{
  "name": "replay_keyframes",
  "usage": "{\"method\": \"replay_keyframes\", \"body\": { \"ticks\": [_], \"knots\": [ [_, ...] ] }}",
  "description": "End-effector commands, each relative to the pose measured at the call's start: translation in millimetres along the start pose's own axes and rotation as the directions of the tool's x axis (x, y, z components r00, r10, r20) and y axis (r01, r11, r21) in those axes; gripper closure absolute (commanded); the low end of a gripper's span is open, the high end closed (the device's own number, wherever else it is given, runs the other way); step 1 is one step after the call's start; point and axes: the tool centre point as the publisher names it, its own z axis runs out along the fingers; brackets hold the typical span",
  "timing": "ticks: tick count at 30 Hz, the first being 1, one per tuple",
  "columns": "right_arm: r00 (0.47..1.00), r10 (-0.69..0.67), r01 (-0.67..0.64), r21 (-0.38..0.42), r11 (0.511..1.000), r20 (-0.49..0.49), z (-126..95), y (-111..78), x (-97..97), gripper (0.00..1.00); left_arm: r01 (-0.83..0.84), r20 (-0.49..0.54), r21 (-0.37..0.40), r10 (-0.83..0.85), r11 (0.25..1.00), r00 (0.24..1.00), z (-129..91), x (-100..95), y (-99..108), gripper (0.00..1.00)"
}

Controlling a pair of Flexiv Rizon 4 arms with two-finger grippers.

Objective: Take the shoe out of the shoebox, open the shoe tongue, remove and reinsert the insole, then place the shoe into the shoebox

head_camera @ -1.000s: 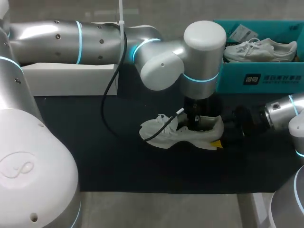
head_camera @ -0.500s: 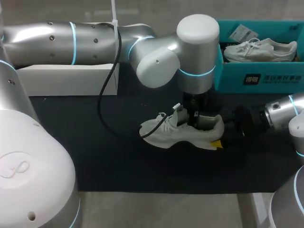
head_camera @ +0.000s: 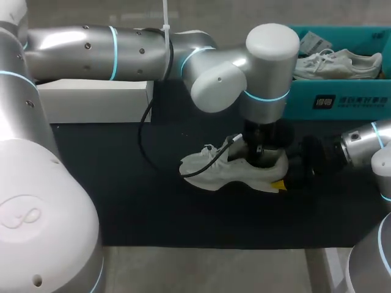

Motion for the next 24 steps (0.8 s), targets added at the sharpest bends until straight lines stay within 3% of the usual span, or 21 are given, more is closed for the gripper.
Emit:
{"method": "replay_keyframes", "body": {
  "ticks": [1, 8, 17, 19, 24],
  "knots": [
    [1.0, 0.0, 0.0, 0.004, 1.0, 0.001, 0, -1.8, -0.8, 1.0, 0.006, 0.001, -0.009, -0.006, 1.0, 1.0, 0, 14.1, 8, 1.0],
    [1.0, 0.0, 0.0, 0.004, 1.0, 0.001, 0, -1.8, -0.8, 1.0, 0.025, -0.014, -0.034, -0.025, 0.999, 1.0, 3, 33.7, 16, 1.0],
    [1.0, 0.0, 0.0, 0.004, 1.0, 0.001, 0, -1.8, -0.8, 1.0, 0.018, -0.102, 0.007, -0.017, 1.0, 0.995, 6, 43.1, 11, 1.0],
    [1.0, 0.0, 0.0, 0.004, 1.0, 0.001, 0, -1.8, -0.8, 1.0, 0.019, -0.111, 0.006, -0.018, 1.0, 0.994, 7, 43.2, 10, 0.8],
    [1.0, 0.0, 0.0, 0.004, 1.0, 0.001, 0, -1.8, -0.8, 1.0, 0.017, -0.127, -0.008, -0.018, 1.0, 0.992, 9, 42.4, 8, 0.72]
  ]
}}
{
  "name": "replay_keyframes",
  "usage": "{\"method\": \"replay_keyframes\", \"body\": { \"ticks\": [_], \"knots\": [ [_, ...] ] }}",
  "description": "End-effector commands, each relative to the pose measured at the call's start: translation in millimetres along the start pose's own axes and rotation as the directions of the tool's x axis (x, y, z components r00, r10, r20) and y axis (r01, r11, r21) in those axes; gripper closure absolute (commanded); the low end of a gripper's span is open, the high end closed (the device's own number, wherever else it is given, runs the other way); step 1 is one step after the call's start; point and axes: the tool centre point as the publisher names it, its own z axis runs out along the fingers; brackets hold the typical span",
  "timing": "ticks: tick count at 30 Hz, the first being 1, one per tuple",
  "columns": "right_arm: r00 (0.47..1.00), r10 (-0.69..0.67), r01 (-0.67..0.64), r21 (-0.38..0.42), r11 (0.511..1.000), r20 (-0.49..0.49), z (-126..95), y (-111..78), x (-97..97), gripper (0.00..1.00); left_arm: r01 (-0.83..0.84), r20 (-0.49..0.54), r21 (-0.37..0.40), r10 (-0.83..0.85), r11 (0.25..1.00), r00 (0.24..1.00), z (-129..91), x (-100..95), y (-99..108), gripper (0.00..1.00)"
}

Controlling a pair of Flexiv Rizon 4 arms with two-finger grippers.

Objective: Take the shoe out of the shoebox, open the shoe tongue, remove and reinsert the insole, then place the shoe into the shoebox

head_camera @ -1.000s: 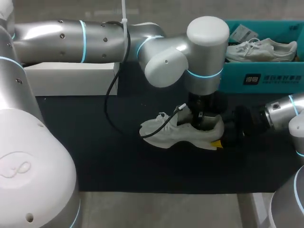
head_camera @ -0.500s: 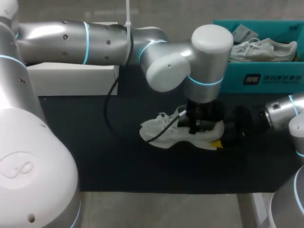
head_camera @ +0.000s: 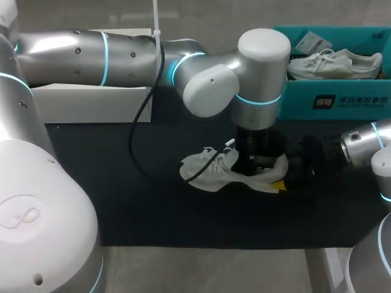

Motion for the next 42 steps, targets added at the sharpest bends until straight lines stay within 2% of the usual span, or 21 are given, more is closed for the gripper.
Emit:
{"method": "replay_keyframes", "body": {
  "ticks": [1, 4, 8, 10, 12, 14, 21, 26, 28, 31, 37, 42],
  "knots": [
    [1.0, 0.001, -0.001, 0.004, 1.0, 0.001, 0, -2.1, -1.6, 1.0, -0.002, -0.01, -0.014, 0.002, 1.0, 1.0, 3, 0.5, -5, 0.71],
    [1.0, 0.001, -0.001, 0.004, 1.0, 0.001, 0, -2.1, -1.6, 1.0, -0.006, -0.012, -0.016, 0.006, 1.0, 1.0, 8, 0.8, -6, 0.69],
    [1.0, 0.001, -0.001, 0.004, 1.0, 0.001, 0, -2.1, -1.6, 1.0, -0.001, -0.028, -0.02, 0.0, 1.0, 1.0, 22, -4.2, -5, 0.72],
    [1.0, 0.001, -0.001, 0.004, 1.0, 0.001, 0, -2.1, -1.6, 1.0, -0.003, -0.039, 0.013, 0.003, 1.0, 0.999, 28, -6.4, -5, 0.74],
    [1.0, 0.001, -0.001, 0.004, 1.0, 0.001, 0, -2.1, -1.6, 1.0, 0.005, -0.048, -0.002, -0.005, 1.0, 0.999, 32, -10.1, -4, 0.75],
    [1.0, 0.001, -0.001, 0.004, 1.0, 0.001, 0, -2.1, -1.6, 1.0, 0.009, -0.045, 0.015, -0.008, 1.0, 0.999, 32, -12.9, -3, 0.75],
    [1.0, 0.001, -0.001, 0.004, 1.0, 0.001, 0, -2.1, -1.6, 1.0, 0.01, -0.035, -0.005, -0.01, 1.0, 0.999, 34, -22.0, 0, 0.72],
    [1.0, 0.001, -0.001, 0.004, 1.0, 0.001, 0, -2.1, -1.6, 1.0, -0.006, -0.033, -0.008, 0.006, 1.0, 0.999, 38, -20.5, -2, 0.72],
    [1.0, 0.001, -0.001, 0.004, 1.0, 0.001, 0, -2.1, -1.6, 1.0, 0.001, -0.002, -0.006, -0.001, 1.0, 1.0, 40, -20.3, -1, 0.71],
    [1.0, 0.001, -0.001, 0.004, 1.0, 0.001, 0, -2.1, -1.6, 1.0, 0.007, 0.022, 0.001, -0.007, 1.0, 1.0, 42, -20.5, 0, 0.64],
    [1.0, 0.001, -0.001, 0.004, 1.0, 0.001, 0, -2.1, -1.6, 1.0, 0.039, 0.104, -0.003, -0.038, 0.999, 0.994, 44, -28.6, 4, 0.62],
    [1.0, 0.001, -0.001, 0.004, 1.0, 0.001, 0, -2.1, -1.6, 1.0, 0.061, 0.169, -0.036, -0.054, 0.997, 0.984, 51, -38.0, 5, 0.59]
  ]
}}
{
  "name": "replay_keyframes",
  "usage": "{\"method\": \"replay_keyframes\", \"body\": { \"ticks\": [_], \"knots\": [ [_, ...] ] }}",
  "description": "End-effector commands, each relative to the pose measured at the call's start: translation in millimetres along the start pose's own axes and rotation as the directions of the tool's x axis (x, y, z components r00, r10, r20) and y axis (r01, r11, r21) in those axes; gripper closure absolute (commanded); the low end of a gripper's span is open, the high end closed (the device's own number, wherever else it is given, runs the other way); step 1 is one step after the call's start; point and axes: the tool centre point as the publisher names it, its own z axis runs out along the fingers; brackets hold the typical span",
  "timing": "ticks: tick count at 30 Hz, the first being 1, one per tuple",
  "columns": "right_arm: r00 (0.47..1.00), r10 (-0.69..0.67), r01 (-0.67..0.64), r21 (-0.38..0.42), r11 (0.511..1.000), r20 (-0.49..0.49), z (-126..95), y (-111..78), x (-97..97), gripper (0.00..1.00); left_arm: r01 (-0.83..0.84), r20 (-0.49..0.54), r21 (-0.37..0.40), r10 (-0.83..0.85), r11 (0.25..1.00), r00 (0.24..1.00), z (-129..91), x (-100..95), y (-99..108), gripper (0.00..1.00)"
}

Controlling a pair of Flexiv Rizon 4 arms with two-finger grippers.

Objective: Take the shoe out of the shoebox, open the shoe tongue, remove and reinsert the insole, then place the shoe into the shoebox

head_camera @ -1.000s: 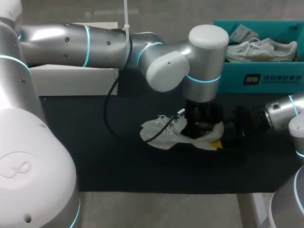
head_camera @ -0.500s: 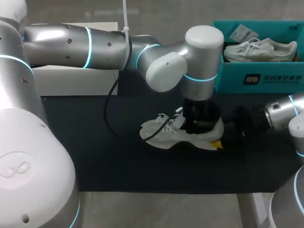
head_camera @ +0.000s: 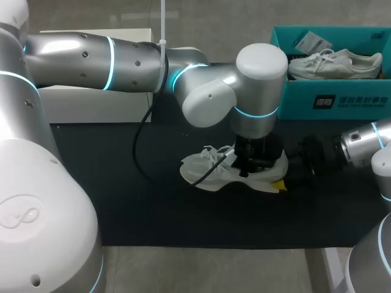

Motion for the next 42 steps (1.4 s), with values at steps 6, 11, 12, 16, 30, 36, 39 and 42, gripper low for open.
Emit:
{"method": "replay_keyframes", "body": {
  "ticks": [6, 11, 12, 16, 30, 36, 39, 42],
  "knots": [
    [1.0, 0.0, 0.0, 0.003, 1.0, 0.0, 1, -1.0, -0.4, 1.0, 0.035, 0.134, -0.045, -0.029, 0.998, 0.991, 35, -15.0, -4, 0.55],
    [1.0, 0.0, 0.0, 0.003, 1.0, 0.0, 1, -1.0, -0.4, 1.0, 0.068, 0.177, -0.027, -0.062, 0.997, 0.982, 41, -15.7, -3, 0.75],
    [1.0, 0.0, 0.0, 0.003, 1.0, 0.0, 1, -1.0, -0.4, 1.0, 0.068, 0.176, -0.026, -0.063, 0.997, 0.982, 43, -15.1, -3, 0.93],
    [1.0, 0.0, 0.0, 0.003, 1.0, 0.0, 1, -1.0, -0.4, 1.0, 0.072, 0.169, -0.023, -0.067, 0.997, 0.983, 49, -11.2, -3, 1.0],
    [1.0, 0.0, 0.0, 0.003, 1.0, 0.0, 1, -1.0, -0.4, 1.0, 0.102, 0.103, -0.01, -0.1, 0.995, 0.99, 29, 7.7, -2, 1.0],
    [1.0, 0.0, 0.0, 0.003, 1.0, 0.0, 1, -1.0, -0.4, 1.0, 0.12, 0.109, 0.03, -0.123, 0.992, 0.986, 1, 8.0, 2, 1.0],
    [1.0, 0.0, 0.0, 0.003, 1.0, 0.0, 1, -1.0, -0.4, 1.0, 0.13, 0.112, 0.051, -0.135, 0.99, 0.985, -12, 8.2, 4, 1.0],
    [1.0, 0.0, 0.0, 0.003, 1.0, 0.0, 1, -1.0, -0.4, 1.0, 0.159, 0.106, 0.081, -0.167, 0.984, 0.98, -22, 6.3, 11, 1.0]
  ]
}}
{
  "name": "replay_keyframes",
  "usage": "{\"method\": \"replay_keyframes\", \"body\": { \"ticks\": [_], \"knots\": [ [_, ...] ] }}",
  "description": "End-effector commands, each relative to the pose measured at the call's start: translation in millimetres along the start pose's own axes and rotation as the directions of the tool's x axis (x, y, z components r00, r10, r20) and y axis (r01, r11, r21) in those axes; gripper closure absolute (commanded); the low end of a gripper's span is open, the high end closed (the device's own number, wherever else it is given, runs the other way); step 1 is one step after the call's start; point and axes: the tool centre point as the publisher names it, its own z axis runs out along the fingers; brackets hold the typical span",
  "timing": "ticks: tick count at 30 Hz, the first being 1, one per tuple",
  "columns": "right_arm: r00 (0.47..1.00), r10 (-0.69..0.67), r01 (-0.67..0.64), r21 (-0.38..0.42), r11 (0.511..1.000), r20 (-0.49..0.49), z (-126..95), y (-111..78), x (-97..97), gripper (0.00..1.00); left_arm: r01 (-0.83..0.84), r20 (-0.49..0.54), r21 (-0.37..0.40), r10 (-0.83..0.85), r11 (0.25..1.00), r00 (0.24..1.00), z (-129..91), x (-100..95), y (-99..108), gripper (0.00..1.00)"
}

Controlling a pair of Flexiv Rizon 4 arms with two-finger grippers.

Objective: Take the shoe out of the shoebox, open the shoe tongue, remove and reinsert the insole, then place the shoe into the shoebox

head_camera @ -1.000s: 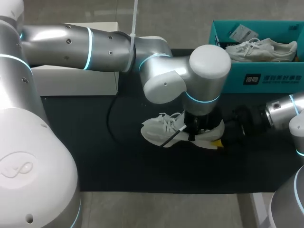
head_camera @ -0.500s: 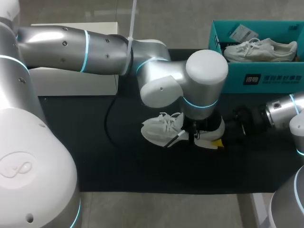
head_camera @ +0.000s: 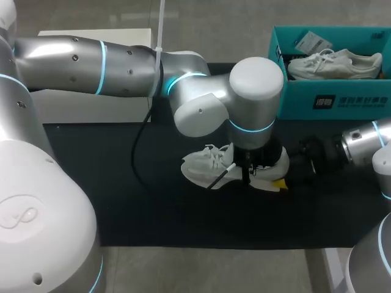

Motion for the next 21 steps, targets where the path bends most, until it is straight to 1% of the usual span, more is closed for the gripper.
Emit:
{"method": "replay_keyframes", "body": {
  "ticks": [1, 4, 6, 8, 9, 13, 18, 21],
  "knots": [
    [1.0, 0.0, 0.0, 0.005, 1.0, 0.003, 3, -0.7, 2.2, 1.0, 0.026, 0.001, 0.035, -0.026, 0.999, 1.0, -16, -4.8, 13, 1.0],
    [1.0, 0.0, 0.0, 0.005, 1.0, 0.003, 3, -0.7, 2.2, 1.0, 0.045, 0.009, 0.065, -0.045, 0.997, 0.999, -25, -9.6, 18, 1.0],
    [1.0, 0.0, 0.0, 0.005, 1.0, 0.003, 3, -0.7, 2.2, 1.0, 0.062, 0.014, 0.103, -0.064, 0.993, 0.998, -34, -11.9, 20, 1.0],
    [1.0, 0.0, 0.0, 0.005, 1.0, 0.003, 3, -0.7, 2.2, 1.0, 0.073, 0.017, 0.12, -0.076, 0.99, 0.997, -41, -13.1, 22, 1.0],
    [1.0, 0.0, 0.0, 0.005, 1.0, 0.003, 3, -0.7, 2.2, 1.0, 0.077, 0.019, 0.138, -0.08, 0.987, 0.997, -47, -12.8, 22, 1.0],
    [1.0, 0.0, 0.0, 0.005, 1.0, 0.003, 3, -0.7, 2.2, 1.0, 0.09, 0.017, 0.196, -0.095, 0.977, 0.995, -58, -13.6, 22, 1.0],
    [1.0, 0.0, 0.0, 0.005, 1.0, 0.003, 3, -0.7, 2.2, 1.0, 0.097, 0.013, 0.211, -0.101, 0.973, 0.995, -60, -14.6, 25, 1.0],
    [1.0, 0.0, 0.0, 0.005, 1.0, 0.003, 3, -0.7, 2.2, 1.0, 0.105, 0.0, 0.234, -0.108, 0.966, 0.994, -61, -14.0, 28, 1.0]
  ]
}}
